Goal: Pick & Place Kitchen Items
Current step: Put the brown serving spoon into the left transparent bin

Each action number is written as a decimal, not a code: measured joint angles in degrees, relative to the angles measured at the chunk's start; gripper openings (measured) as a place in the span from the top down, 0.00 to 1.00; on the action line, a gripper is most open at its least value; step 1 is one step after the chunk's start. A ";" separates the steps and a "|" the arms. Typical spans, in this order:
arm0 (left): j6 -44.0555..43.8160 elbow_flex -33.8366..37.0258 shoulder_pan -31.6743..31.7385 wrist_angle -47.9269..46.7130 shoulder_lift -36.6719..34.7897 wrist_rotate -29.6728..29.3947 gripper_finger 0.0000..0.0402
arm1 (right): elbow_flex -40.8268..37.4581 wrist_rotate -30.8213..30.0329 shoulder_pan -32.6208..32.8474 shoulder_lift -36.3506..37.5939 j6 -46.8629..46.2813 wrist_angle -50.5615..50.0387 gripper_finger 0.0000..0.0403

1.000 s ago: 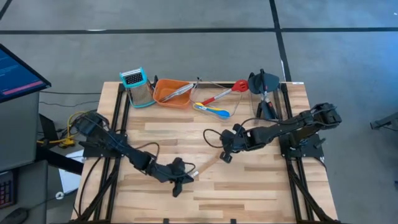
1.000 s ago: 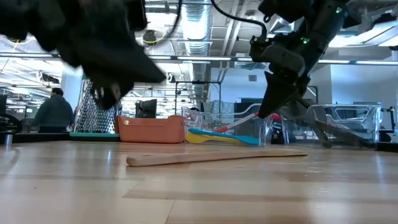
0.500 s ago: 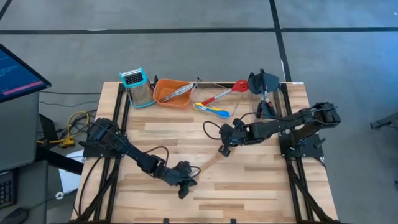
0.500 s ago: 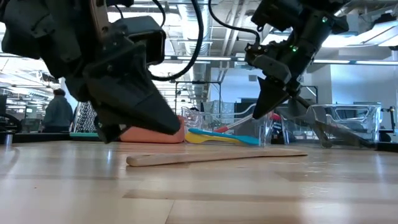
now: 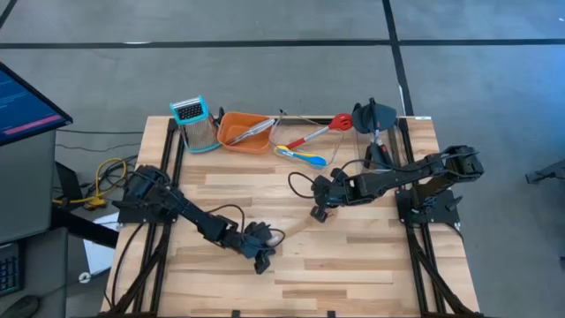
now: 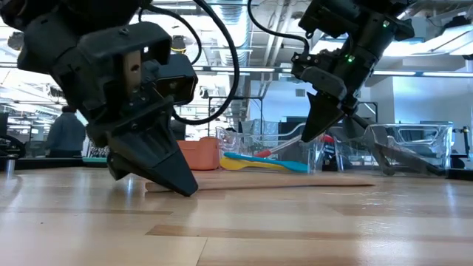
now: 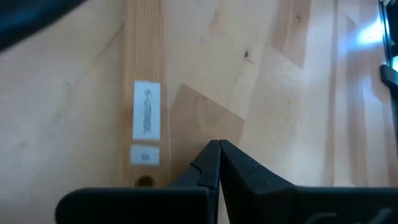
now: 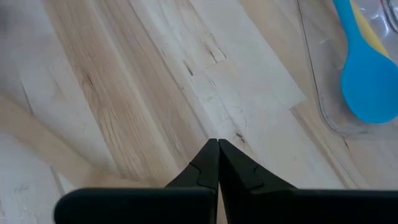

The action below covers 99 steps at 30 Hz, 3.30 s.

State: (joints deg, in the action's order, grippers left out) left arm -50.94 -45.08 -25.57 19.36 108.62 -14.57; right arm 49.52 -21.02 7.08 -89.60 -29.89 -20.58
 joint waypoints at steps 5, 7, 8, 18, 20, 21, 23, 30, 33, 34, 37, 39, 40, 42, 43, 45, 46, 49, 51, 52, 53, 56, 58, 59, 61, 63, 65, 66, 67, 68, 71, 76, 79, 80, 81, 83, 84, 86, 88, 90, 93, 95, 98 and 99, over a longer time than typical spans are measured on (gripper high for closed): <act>2.84 0.02 1.77 -0.43 -0.02 -0.25 1.00 | 0.00 0.67 1.17 0.00 -0.11 -0.67 1.00; 4.12 0.07 2.53 -0.62 -0.02 -1.10 1.00 | 0.00 2.62 1.83 0.00 -0.13 -0.99 1.00; 4.46 0.04 2.95 -0.82 -0.02 -1.15 1.00 | 0.00 3.74 2.17 0.00 -0.14 -1.25 1.00; 7.93 0.02 5.95 -4.38 -0.07 -3.05 1.00 | -3.08 5.92 5.94 0.07 -5.91 -3.18 1.00; 9.20 0.07 6.42 -4.46 -0.05 -3.25 1.00 | -4.35 5.79 6.44 0.07 -7.42 -3.05 1.00; 9.84 0.07 6.62 -4.51 -0.18 -3.50 1.00 | -5.03 5.68 6.56 0.07 -8.23 -3.04 1.00; 10.57 0.07 6.97 -5.06 -0.51 -4.16 1.00 | -6.14 5.56 6.85 0.07 -9.67 -3.13 1.00; 13.71 0.43 7.66 -9.86 -3.73 -7.14 1.00 | -7.10 1.29 7.10 0.07 -10.71 -2.88 1.00; 15.04 0.61 7.40 -11.84 -6.52 -7.15 1.00 | -7.10 1.49 6.36 0.07 -10.73 -3.13 1.00; 15.10 0.53 7.36 -12.70 -7.85 -7.31 1.00 | -7.10 1.49 6.17 0.02 -10.92 -3.36 1.00; 14.95 0.41 7.07 -18.49 -11.37 -8.75 1.00 | -7.14 1.58 5.84 -0.42 -12.19 -4.84 1.00; 14.90 0.46 6.90 -21.90 -13.40 -10.06 1.00 | -7.14 2.02 5.87 -0.55 -12.73 -5.96 1.00; 14.81 0.46 6.82 -23.61 -14.65 -10.73 1.00 | -7.13 2.76 5.84 -0.82 -12.99 -6.48 1.00; 14.71 0.42 6.79 -25.61 -16.64 -11.17 1.00 | -7.07 3.00 5.63 -1.38 -13.28 -6.62 1.00; 14.69 0.37 6.79 -26.20 -17.27 -11.19 1.00 | -7.41 3.16 5.59 -1.36 -13.34 -6.28 1.00; 14.71 0.39 6.79 -27.53 -18.53 -11.17 1.00 | -8.30 3.39 5.57 -1.31 -13.73 -5.31 1.00; 14.71 0.37 6.79 -27.32 -18.98 -11.17 1.00 | -8.88 3.37 5.52 -1.30 -13.73 -4.29 1.00; 14.71 0.51 6.78 -27.58 -19.45 -11.16 1.00 | -9.63 3.40 5.50 -1.24 -13.73 -2.46 1.00; 14.38 1.20 6.76 -27.56 -19.48 -11.15 1.00 | -9.69 3.43 5.50 -1.25 -13.72 -2.30 1.00; 13.71 1.65 6.76 -27.57 -19.48 -11.12 1.00 | -9.73 3.41 5.50 -1.25 -13.73 -2.18 1.00; 13.03 2.13 6.76 -27.63 -19.48 -10.93 1.00 | -9.75 3.27 5.50 -1.25 -13.70 -1.89 1.00; 11.76 3.47 6.76 -27.51 -19.21 -9.81 1.00 | -9.75 2.98 5.50 -0.83 -13.20 -1.03 1.00; 10.98 4.32 6.74 -27.18 -19.21 -9.55 1.00 | -9.42 3.03 5.50 -0.83 -12.31 -0.73 1.00; 10.42 4.76 6.74 -26.90 -19.21 -9.57 1.00 | -9.19 3.02 5.50 -0.88 -11.85 -0.51 1.00; 9.97 5.44 6.74 -26.78 -19.21 -9.55 1.00 | -8.81 3.23 5.50 -0.94 -11.56 -0.39 1.00; 9.94 5.84 6.74 -26.38 -19.21 -9.55 1.00 | -8.48 3.41 5.50 -1.03 -11.15 -0.27 1.00; 9.92 5.90 6.74 -25.79 -19.21 -9.55 1.00 | -8.28 3.60 5.50 -1.05 -10.67 -0.18 1.00; 9.92 5.92 6.74 -25.33 -19.21 -9.55 1.00 | -8.22 3.69 5.50 -1.05 -10.67 -0.13 1.00; 9.92 5.92 6.65 -24.76 -19.21 -9.46 1.00 | -8.22 3.69 5.50 -1.05 -10.67 -0.10 1.00; 9.93 5.92 6.56 -24.32 -19.21 -9.27 1.00 | -8.22 3.67 5.50 -1.05 -10.67 -0.10 1.00; 9.90 5.92 6.10 -24.15 -18.66 -8.91 1.00 | -8.20 3.61 5.50 -1.05 -10.67 -0.10 1.00; 8.45 6.29 5.08 -24.31 -17.24 -7.61 1.00 | -8.13 3.38 5.50 -1.05 -10.64 0.00 1.00; 7.25 6.32 4.91 -23.87 -15.85 -7.52 1.00 | -8.11 3.24 5.50 -1.05 -10.64 0.05 1.00; 6.55 6.32 4.91 -23.78 -15.24 -7.71 1.00 | -8.11 3.16 5.50 -1.05 -10.64 0.06 1.00; 5.89 6.23 4.91 -23.40 -14.72 -7.92 1.00 | -8.11 3.13 5.50 -1.05 -10.64 0.03 1.00; 5.53 6.05 4.86 -22.73 -13.66 -8.52 1.00 | -8.11 2.95 5.50 -1.03 -10.64 -0.09 1.00; 5.47 6.03 4.86 -22.44 -13.19 -8.61 1.00 | -8.11 2.95 5.50 -1.03 -10.64 -0.04 1.00; 5.45 6.03 4.86 -22.00 -12.55 -8.59 1.00 | -8.09 2.89 5.50 -1.03 -10.64 -0.02 1.00; 5.41 6.03 4.86 -21.95 -12.42 -8.57 1.00 | -8.07 2.89 5.50 -1.01 -10.64 0.07 1.00; 5.40 6.05 4.69 -21.97 -12.39 -8.55 1.00 | -8.04 2.91 5.50 -1.01 -10.56 0.07 1.00; 5.40 6.09 4.53 -21.98 -12.35 -8.45 1.00 | -7.42 3.15 5.55 -1.01 -9.95 -0.21 1.00; 5.40 6.22 4.43 -22.00 -12.30 -8.31 1.00 | -6.30 3.29 5.74 -1.01 -8.23 -0.19 1.00; 5.10 6.68 4.43 -21.78 -12.29 -8.02 1.00 | -3.93 4.68 6.09 -0.99 -4.58 -0.15 1.00; 4.52 6.98 4.43 -21.53 -12.31 -8.02 1.00 | -3.22 5.77 6.09 -0.98 -3.12 -0.13 1.00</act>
State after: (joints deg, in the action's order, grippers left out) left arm -46.41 -38.10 -21.15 -2.17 96.31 -22.59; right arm 46.30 -15.25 13.17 -90.59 -33.01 -20.72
